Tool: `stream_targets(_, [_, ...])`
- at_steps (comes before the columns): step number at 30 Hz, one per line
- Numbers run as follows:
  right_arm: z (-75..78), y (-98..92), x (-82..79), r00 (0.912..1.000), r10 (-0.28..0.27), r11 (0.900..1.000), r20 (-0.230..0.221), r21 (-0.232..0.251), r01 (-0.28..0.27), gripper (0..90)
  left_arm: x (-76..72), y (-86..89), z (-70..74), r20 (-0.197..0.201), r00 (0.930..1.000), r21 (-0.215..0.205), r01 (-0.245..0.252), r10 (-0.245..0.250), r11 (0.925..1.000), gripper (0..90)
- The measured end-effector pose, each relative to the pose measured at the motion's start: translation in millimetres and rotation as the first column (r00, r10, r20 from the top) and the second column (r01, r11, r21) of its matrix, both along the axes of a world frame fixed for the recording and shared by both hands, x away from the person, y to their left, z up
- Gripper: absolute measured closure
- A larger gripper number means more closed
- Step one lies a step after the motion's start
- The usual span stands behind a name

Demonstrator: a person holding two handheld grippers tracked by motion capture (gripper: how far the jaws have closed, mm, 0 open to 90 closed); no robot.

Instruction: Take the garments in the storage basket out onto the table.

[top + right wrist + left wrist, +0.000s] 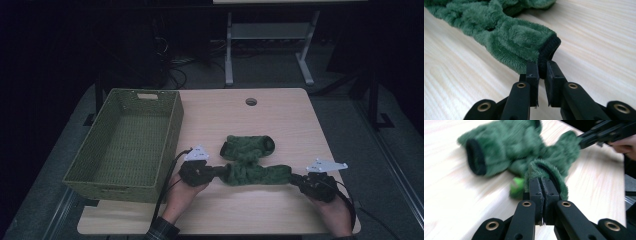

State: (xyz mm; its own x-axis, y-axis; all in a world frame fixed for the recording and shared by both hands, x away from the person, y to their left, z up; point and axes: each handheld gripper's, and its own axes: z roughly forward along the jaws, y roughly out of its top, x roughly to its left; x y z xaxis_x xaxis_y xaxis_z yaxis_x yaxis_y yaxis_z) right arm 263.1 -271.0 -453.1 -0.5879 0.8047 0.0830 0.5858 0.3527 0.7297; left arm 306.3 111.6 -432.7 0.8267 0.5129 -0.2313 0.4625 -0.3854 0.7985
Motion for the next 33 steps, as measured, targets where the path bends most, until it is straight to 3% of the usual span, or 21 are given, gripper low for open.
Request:
stream_targets(4, [-1.9, -3.0, -6.5, 1.0, -0.005, 1.0, -0.008, -0.016, 0.005, 81.6, -0.8, 5.6, -12.0, -0.032, 0.999, 0.037, -0.029, 0.03, 0.9989, 87.8])
stream_targets(7, [-3.5, -3.5, -8.1, 0.9999, -0.003, 1.0, -0.017, -0.017, 0.003, 81.1, -2.3, 6.1, -16.0, -0.046, 0.9983, 0.042, -0.034, 0.036, 0.9985, 85.9])
stream_targets(9, [-4.4, -2.8, -9.9, 0.9999, 0.0, 1.0, -0.012, -0.026, 0.0, 72.8, -4.6, 6.1, -14.5, -0.032, 0.9981, 0.059, -0.051, 0.053, 0.9969, 81.3])
stream_targets(10, [-3.9, -3.4, -10.0, 1.0, -0.004, 1.0, -0.006, -0.028, 0.004, 67.2, -6.9, 8.0, -7.8, 0.002, 0.9972, 0.075, -0.074, 0.074, 0.9944, 77.1])
stream_targets(11, [-3.4, -4.3, -9.7, 1.0, -0.009, 1.0, 0.002, -0.025, 0.009, 64.4, -6.9, 8.0, -7.8, 0.002, 0.9972, 0.075, -0.074, 0.074, 0.9944, 75.0])
stream_targets(13, [-0.7, -6.8, -9.7, 0.9998, -0.019, 1.0, 0.012, -0.009, 0.019, 63.1, -10.9, 12.2, 7.5, 0.032, 0.9952, 0.042, -0.094, 0.093, 0.9947, 74.2])
stream_targets(15, [3.3, -7.4, -10.4, 0.9994, -0.021, 1.0, 0.027, 0.006, 0.021, 64.7, -12.6, 12.5, 12.8, 0.043, 0.9951, 0.03, -0.09, 0.089, 0.9955, 75.6])
stream_targets(17, [6.3, -5.6, -9.9, 0.9993, -0.008, 1.0, 0.036, 0.02, 0.007, 68.5, -18.1, 6.4, 23.6, 0.056, 0.9976, 0.018, -0.041, 0.04, 0.999, 78.7])
stream_targets(18, [6.8, -3.0, -8.8, 0.9994, 0.004, 1.0, 0.034, 0.029, -0.005, 71.6, -18.1, 6.4, 23.6, 0.056, 0.9976, 0.018, -0.041, 0.04, 0.999, 80.8])
stream_targets(19, [6.8, -0.1, -7.5, 0.9993, 0.015, 0.999, 0.034, 0.03, -0.016, 74.2, -20.4, -1.3, 22.8, 0.047, 0.9989, 0.019, -0.008, 0.007, 0.9998, 82.1])
stream_targets(21, [6.1, 5.4, -4.5, 0.9985, 0.043, 0.999, 0.033, 0.018, -0.043, 80.2, -21.4, -5.8, 20.3, 0.045, 0.9989, 0.027, 0.008, -0.009, 0.9996, 84.4])
stream_targets(22, [5.3, 10.0, -1.9, 0.9979, 0.056, 0.998, 0.032, 0.006, -0.056, 83.1, -22.6, -14.6, 12.0, 0.022, 0.9991, 0.044, 0.034, -0.035, 0.9985, 85.3])
stream_targets(25, [3.9, 16.1, 2.2, 0.9973, 0.071, 0.997, 0.017, 0.003, -0.071, 87.3, -22.4, -21.1, 1.3, 0.003, 0.999, 0.069, 0.045, -0.045, 0.9966, 86.3])
stream_targets(26, [1.2, 22.8, 8.2, 0.9963, 0.086, 0.996, -0.001, -0.004, -0.086, 89.4, -19.7, -23.9, -10.2, -0.018, 0.9991, 0.096, 0.041, -0.039, 0.9945, 86.7])
stream_targets(27, [1.2, 22.8, 8.2, 0.9963, 0.086, 0.996, -0.001, -0.004, -0.086, 89.4, -19.7, -23.9, -10.2, -0.018, 0.9991, 0.096, 0.041, -0.039, 0.9945, 86.9])
stream_targets(30, [-4.6, 28.6, 16.2, 0.9948, 0.098, 0.994, -0.029, -0.04, -0.099, 89.7, -11.6, -20.6, -27.2, -0.033, 0.9994, 0.171, 0.014, -0.008, 0.9852, 87.6])
stream_targets(33, [-9.5, 29.3, 21.6, 0.9939, 0.098, 0.992, -0.051, -0.071, -0.101, 89.7, -4.9, -14.7, -33.6, -0.051, 0.9987, 0.165, 0.0, 0.009, 0.9863, 89.1])
